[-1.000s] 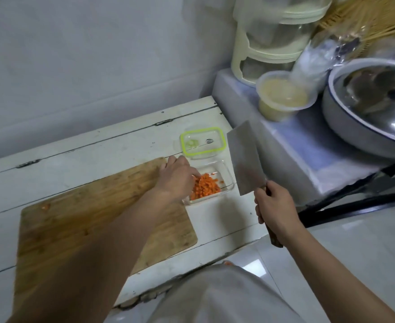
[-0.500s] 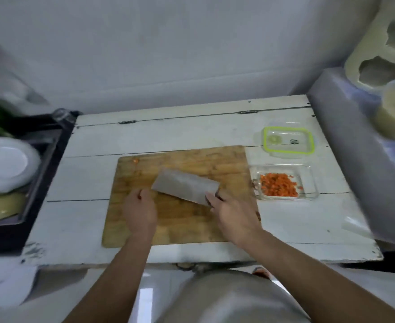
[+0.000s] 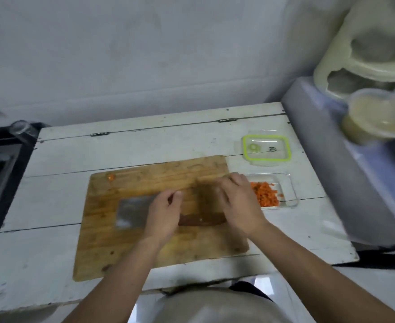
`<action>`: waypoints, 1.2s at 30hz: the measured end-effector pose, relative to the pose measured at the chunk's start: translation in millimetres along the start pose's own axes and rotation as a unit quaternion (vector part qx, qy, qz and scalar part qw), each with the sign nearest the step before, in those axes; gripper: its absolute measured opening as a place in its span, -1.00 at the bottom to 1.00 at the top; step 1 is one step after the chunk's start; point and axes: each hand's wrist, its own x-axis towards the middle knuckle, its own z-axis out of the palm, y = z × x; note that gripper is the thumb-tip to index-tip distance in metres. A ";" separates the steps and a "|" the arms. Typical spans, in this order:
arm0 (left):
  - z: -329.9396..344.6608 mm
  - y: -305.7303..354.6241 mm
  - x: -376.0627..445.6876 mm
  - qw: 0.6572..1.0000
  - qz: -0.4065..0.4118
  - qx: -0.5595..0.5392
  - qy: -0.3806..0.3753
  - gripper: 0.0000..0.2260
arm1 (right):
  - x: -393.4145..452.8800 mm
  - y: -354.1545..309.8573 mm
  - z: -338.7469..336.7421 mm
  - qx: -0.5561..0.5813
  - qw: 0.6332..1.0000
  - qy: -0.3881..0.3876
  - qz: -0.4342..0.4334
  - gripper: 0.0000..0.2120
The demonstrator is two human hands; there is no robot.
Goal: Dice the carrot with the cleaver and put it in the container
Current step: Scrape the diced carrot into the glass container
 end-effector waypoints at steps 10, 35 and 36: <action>160.1 147.2 144.1 0.988 -0.064 0.003 -0.139 -0.80 | 108.0 209.6 -103.2 0.034 0.891 -0.105 0.440 -0.91; 102.7 78.5 43.0 0.949 0.291 0.119 -0.019 -0.72 | 27.9 166.8 -140.4 0.471 0.815 -0.057 0.334 -0.72; 107.1 67.8 43.1 0.944 0.303 0.132 -0.006 -0.68 | 17.9 163.6 -130.1 0.409 0.861 -0.040 0.299 -0.64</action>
